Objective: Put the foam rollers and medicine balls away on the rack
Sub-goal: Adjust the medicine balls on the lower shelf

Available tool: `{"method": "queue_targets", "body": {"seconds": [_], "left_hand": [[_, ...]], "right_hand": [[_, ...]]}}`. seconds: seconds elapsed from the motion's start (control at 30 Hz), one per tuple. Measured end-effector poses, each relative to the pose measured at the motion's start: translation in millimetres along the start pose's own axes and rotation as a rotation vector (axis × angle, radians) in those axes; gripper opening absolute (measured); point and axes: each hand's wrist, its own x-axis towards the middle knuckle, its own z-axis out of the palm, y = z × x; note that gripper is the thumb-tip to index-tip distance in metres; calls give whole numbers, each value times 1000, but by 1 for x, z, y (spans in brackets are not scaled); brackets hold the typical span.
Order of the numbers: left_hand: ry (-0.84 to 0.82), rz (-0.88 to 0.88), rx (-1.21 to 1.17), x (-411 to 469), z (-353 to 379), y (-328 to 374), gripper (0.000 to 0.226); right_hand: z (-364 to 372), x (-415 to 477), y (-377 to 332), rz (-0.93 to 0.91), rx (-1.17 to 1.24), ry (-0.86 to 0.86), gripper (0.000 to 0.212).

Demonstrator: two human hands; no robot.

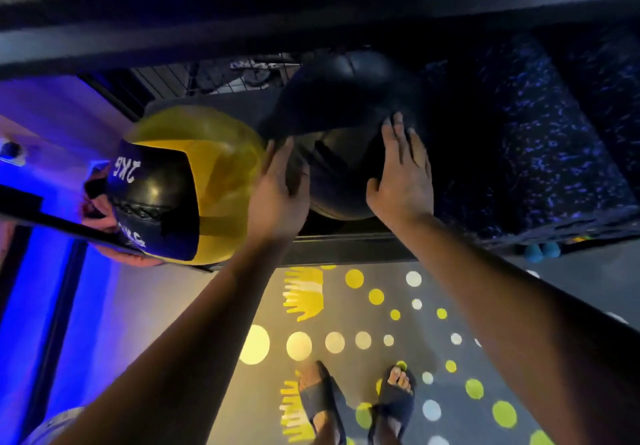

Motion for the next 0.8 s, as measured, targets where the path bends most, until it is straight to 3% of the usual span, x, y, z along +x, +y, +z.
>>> {"method": "queue_targets", "body": {"seconds": [0.13, 0.27, 0.4, 0.57, 0.63, 0.7, 0.8], "left_hand": [[22, 58, 52, 46, 41, 24, 65], [30, 0, 251, 14, 92, 24, 79], [116, 51, 306, -33, 106, 11, 85], [154, 93, 270, -49, 111, -4, 85], [175, 114, 244, -61, 111, -10, 83], [213, 137, 213, -79, 108, -23, 82], [240, 176, 193, -96, 96, -46, 82]], "right_hand": [[21, -28, 21, -99, -62, 59, 95], [36, -71, 46, -163, -59, 136, 85], [18, -104, 70, -225, 90, 255, 50], [-29, -32, 71, -128, 230, 350, 34], [-41, 21, 58, 34, 370, 230, 51], [-43, 57, 46, 224, 555, -12, 68], [-31, 52, 35, 178, 443, -161, 72]]}}
